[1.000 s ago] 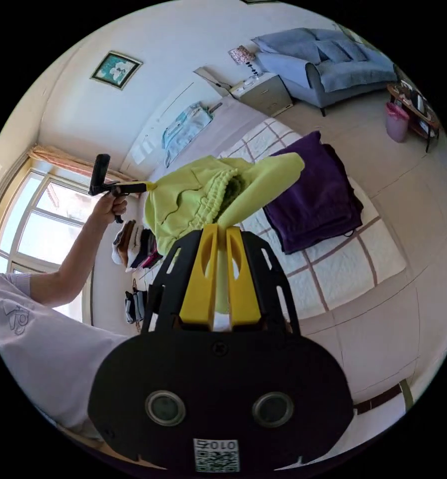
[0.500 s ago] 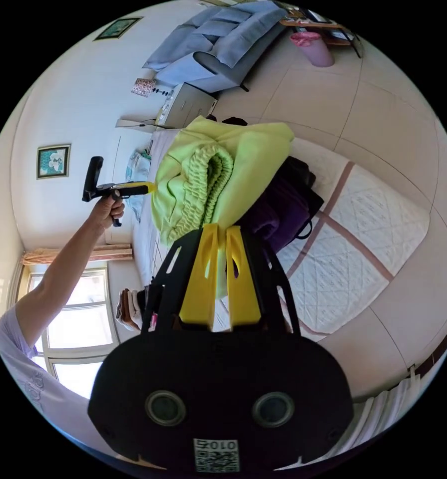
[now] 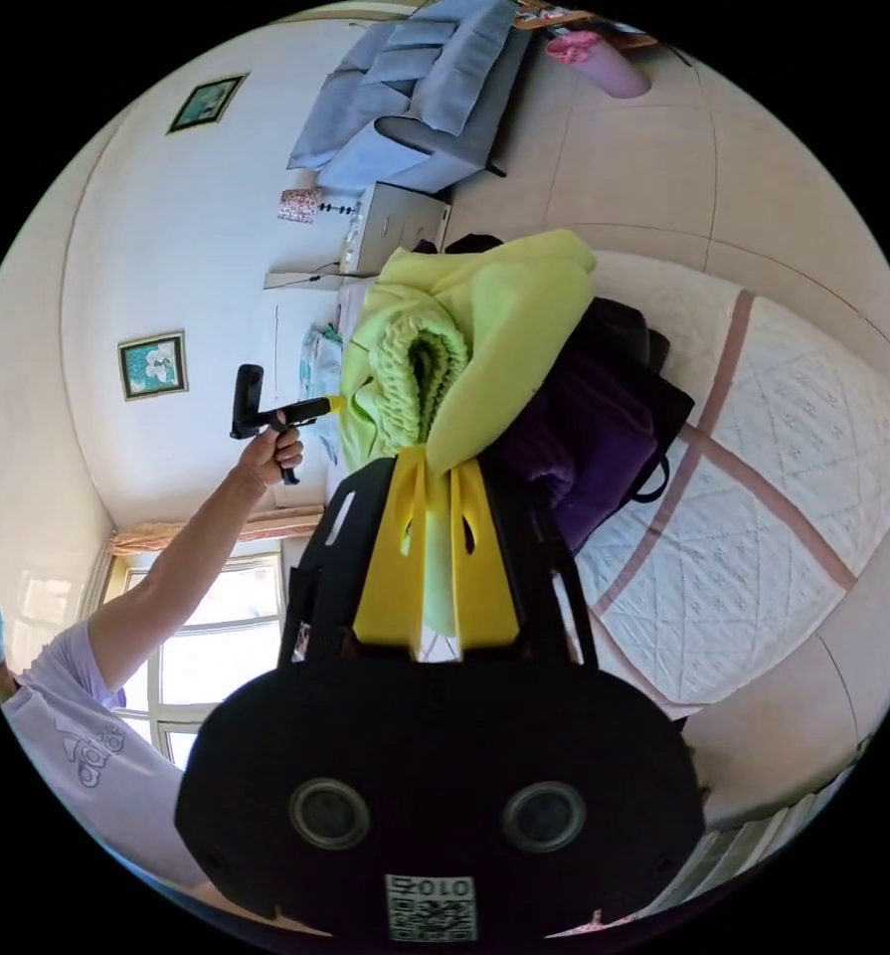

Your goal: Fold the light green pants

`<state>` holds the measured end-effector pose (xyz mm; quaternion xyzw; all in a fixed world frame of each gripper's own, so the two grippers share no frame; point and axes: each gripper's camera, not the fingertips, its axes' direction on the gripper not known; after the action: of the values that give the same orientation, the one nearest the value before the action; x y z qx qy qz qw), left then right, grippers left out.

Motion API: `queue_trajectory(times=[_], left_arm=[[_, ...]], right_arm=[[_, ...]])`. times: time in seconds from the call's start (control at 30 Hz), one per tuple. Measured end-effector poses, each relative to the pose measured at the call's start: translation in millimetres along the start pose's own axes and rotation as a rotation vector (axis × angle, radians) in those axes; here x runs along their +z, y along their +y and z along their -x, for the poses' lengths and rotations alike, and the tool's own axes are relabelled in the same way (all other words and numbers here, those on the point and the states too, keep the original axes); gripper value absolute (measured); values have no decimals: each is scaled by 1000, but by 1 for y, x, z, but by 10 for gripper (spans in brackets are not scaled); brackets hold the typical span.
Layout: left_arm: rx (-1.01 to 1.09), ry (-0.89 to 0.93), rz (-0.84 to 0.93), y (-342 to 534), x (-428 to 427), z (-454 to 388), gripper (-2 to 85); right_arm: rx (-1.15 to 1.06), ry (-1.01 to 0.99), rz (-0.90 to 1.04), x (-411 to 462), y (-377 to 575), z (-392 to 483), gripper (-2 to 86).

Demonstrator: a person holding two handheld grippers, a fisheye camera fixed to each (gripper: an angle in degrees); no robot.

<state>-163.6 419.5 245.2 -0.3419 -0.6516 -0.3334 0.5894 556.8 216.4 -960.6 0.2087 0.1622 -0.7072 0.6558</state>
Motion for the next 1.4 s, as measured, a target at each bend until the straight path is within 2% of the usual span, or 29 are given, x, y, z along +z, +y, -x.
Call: queue_trajectory(times=[0.13, 0.27, 0.37, 0.47, 0.57, 0.77, 1.0, 1.1, 1.2, 1.3, 1.37, 1.4], left_arm=[[109, -70, 39, -22, -14, -28, 25], [283, -204, 91, -50, -42, -83, 17], [353, -287, 69, -67, -53, -108, 15], [276, -263, 143, -86, -26, -104, 13], [202, -352, 163, -85, -1, -102, 12], [127, -209, 47, -59, -50, -118, 14], [128, -343, 5, -34, -34, -141, 30], [49, -291, -82, -20, -47, -150, 36], [-13, -280, -267, 23, -80, -172, 36], [-63, -205, -532, 105, -128, -206, 33], [-47, -172, -756, 194, -163, -254, 27], [-47, -196, -790, 217, -169, -269, 25]], right_arm=[[-54, 67, 12, -12, -3, 33, 43], [-214, 36, -128, -35, 37, 78, 48], [-198, 162, -188, -30, 58, 69, 49], [9, 106, -68, -1, 51, 28, 50], [-68, 183, -62, 6, 51, 41, 50], [-175, 222, -40, 14, 67, 82, 50], [-146, 310, -22, 55, 94, 79, 42], [-157, 300, -1, 66, 103, 83, 35], [-182, 265, 25, 72, 119, 93, 31], [-193, 292, 24, 69, 147, 104, 28], [-209, 329, 13, 62, 170, 116, 26], [-225, 368, 2, 57, 186, 127, 26]])
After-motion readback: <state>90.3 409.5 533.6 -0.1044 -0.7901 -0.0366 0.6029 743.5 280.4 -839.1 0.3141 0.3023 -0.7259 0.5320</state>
